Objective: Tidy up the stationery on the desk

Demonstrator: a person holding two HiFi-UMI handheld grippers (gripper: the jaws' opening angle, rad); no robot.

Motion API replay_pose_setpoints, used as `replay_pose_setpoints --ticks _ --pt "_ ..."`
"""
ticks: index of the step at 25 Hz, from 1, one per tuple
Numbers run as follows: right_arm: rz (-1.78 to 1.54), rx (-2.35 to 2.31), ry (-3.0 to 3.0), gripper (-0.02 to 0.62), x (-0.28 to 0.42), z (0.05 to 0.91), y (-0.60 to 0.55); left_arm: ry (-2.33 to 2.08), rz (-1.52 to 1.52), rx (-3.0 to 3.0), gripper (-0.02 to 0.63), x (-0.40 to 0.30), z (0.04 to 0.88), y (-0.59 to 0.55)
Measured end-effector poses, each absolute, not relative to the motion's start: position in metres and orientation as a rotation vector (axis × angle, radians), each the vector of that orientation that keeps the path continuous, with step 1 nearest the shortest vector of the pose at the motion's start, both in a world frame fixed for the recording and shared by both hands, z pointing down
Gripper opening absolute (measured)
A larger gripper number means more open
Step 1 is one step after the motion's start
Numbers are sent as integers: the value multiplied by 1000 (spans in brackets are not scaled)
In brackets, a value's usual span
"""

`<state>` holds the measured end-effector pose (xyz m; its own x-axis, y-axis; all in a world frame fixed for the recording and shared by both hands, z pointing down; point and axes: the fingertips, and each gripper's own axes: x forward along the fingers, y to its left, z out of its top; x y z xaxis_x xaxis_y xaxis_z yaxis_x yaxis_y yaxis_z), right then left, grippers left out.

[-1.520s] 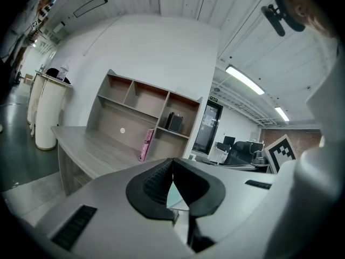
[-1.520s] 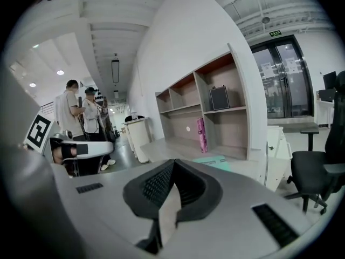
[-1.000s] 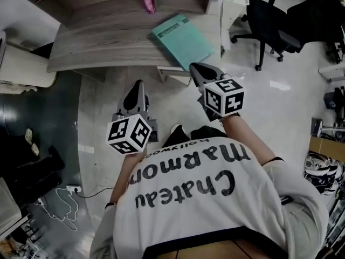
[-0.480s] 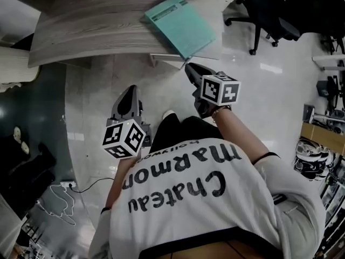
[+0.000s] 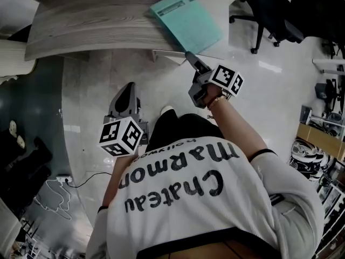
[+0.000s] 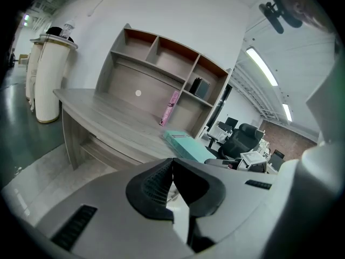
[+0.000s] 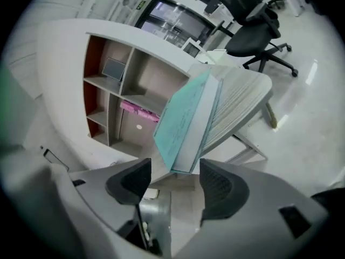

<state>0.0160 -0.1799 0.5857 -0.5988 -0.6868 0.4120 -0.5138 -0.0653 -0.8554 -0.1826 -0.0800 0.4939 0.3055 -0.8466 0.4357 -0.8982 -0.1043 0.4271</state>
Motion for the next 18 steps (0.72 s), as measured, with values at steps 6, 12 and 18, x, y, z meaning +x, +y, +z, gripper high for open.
replay_pose_setpoints --ticks 6,12,18 --pt "-1805 -1272 1853 289 23 595 -192 -1566 115 1940 17 -184 492 -84" --pt "-1834 -1194 1741 225 20 602 -195 -1565 131 1939 17 -186 494 -81" --pt "-1857 -1153 1709 204 20 602 -192 -1559 120 1935 17 -183 492 -80"
